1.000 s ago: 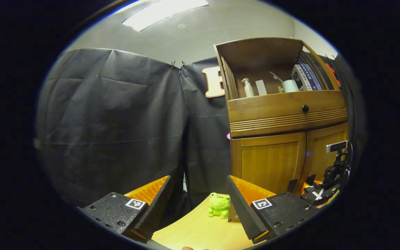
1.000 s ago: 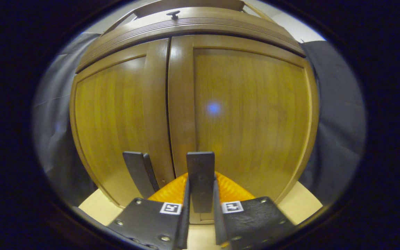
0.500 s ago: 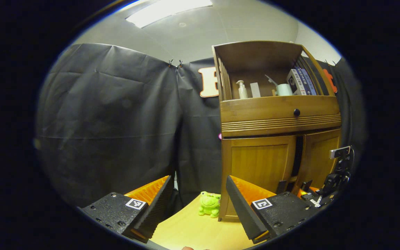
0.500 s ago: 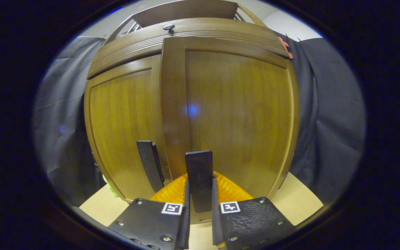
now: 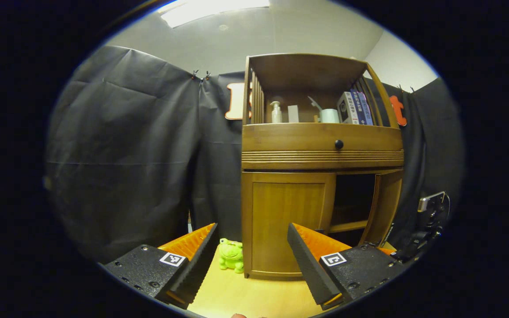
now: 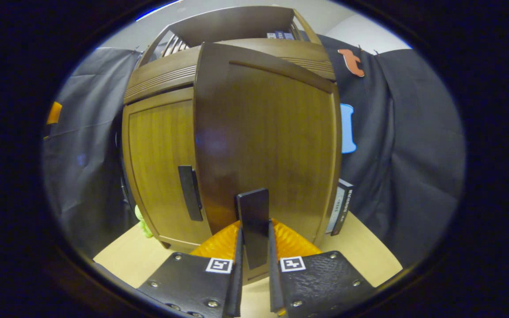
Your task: Open the right door of the double-door shoe cabinet with the right hand, and open the left door with the left hand.
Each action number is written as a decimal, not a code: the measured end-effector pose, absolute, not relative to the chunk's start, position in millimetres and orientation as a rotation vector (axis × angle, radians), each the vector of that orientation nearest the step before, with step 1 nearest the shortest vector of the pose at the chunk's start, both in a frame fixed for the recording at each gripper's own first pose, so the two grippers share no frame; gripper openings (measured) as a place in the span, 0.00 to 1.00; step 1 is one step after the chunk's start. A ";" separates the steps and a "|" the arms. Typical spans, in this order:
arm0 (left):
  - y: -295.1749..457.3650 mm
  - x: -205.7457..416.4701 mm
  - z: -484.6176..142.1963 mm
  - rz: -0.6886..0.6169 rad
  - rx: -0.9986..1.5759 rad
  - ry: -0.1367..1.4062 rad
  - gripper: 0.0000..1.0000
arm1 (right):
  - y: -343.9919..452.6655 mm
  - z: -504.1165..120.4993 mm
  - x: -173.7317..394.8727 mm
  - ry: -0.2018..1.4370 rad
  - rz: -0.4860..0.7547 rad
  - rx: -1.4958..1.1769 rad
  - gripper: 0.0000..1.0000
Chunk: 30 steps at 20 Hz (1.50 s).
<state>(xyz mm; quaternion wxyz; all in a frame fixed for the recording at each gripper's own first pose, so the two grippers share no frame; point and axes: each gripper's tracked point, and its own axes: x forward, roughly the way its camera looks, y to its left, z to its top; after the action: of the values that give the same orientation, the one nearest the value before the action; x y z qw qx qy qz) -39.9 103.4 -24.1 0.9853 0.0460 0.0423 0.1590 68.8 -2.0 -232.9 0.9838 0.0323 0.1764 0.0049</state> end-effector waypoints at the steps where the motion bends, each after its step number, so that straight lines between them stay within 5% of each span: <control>1: 98.4 -38.0 -25.9 0.306 0.090 0.088 0.95 | -7.2 -232.2 65.1 0.357 0.003 0.065 0.25; 19: 28.1 1.7 -55.5 0.103 0.045 0.126 0.96 | -134.1 -231.0 -0.1 0.391 -0.253 0.099 0.27; 20: 24.1 4.1 -57.5 0.093 0.048 0.127 0.96 | -143.5 -233.9 -1.0 0.390 -0.268 0.106 0.16; 30: 5.1 55.7 -108.3 0.033 0.061 0.181 0.96 | -198.1 -224.8 -19.0 0.376 -0.364 0.082 0.16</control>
<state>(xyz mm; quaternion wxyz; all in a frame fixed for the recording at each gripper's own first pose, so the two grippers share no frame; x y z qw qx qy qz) 55.7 5.1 -108.3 0.9953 0.0304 0.0901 0.0166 -19.0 -198.1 -224.8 0.9652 0.0404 0.1857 -0.1798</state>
